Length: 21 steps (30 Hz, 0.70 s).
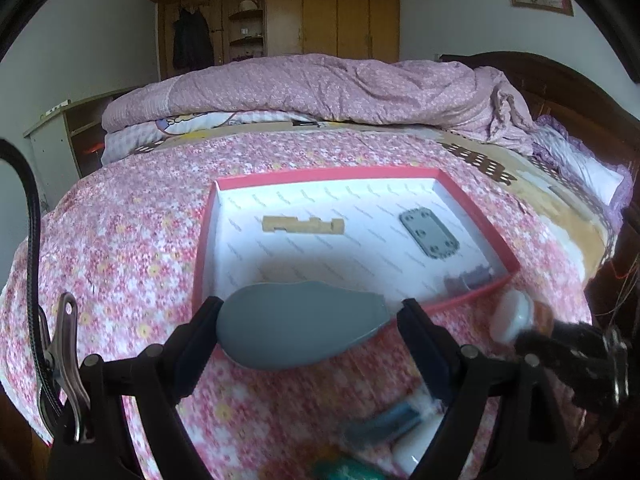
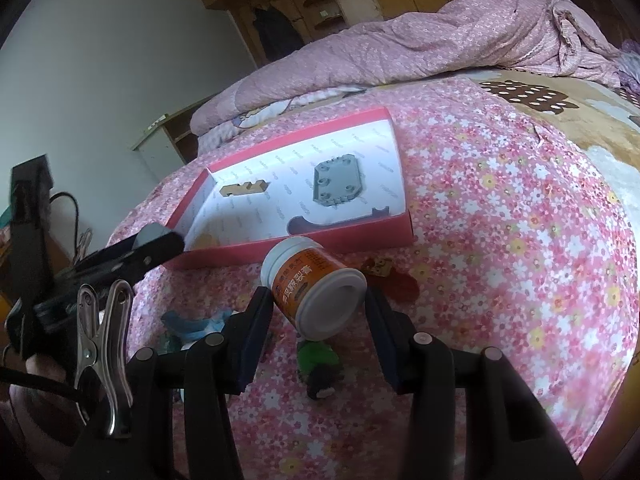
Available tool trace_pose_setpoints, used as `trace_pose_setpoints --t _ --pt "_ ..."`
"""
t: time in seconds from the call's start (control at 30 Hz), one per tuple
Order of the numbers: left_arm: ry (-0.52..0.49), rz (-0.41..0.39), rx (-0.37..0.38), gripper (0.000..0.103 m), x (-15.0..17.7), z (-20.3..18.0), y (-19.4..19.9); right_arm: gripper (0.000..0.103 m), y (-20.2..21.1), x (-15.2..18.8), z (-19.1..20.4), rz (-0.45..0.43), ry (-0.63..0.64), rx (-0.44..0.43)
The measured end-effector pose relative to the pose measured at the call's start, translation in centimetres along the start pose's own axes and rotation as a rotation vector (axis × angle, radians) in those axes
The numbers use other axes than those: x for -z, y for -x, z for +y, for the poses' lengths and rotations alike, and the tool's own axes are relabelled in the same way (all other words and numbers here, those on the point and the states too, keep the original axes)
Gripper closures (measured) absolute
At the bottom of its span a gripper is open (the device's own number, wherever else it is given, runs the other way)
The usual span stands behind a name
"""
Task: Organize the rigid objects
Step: 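Place the blue piece in the box with the left tool while the right tool lifts the jar toward it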
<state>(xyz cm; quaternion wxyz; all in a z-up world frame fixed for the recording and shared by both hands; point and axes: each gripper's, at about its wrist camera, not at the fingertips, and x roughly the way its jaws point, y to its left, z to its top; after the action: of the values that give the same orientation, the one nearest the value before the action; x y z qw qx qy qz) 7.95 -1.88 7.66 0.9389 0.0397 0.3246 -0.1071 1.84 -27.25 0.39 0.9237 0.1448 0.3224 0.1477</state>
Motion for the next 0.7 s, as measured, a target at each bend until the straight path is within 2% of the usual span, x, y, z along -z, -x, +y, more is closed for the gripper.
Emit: trace_pose_setpoints --t 0.33,0.53,0.7 --pt "0.030 0.053 -0.009 0.012 -1.6 1.3 -4.0 0.054 0.2 -0.1 -0.2 -0.006 -0.010 -0.007" --pt "0.025 0.099 -0.005 0.012 -1.0 1.3 -5.7 0.054 0.1 -0.1 -0.4 -0.002 -0.020 -0.007" --pt "-0.004 0.083 -0.035 0.012 -0.9 0.9 -5.7 0.054 0.0 -0.1 -0.5 0.001 -0.026 -0.014"
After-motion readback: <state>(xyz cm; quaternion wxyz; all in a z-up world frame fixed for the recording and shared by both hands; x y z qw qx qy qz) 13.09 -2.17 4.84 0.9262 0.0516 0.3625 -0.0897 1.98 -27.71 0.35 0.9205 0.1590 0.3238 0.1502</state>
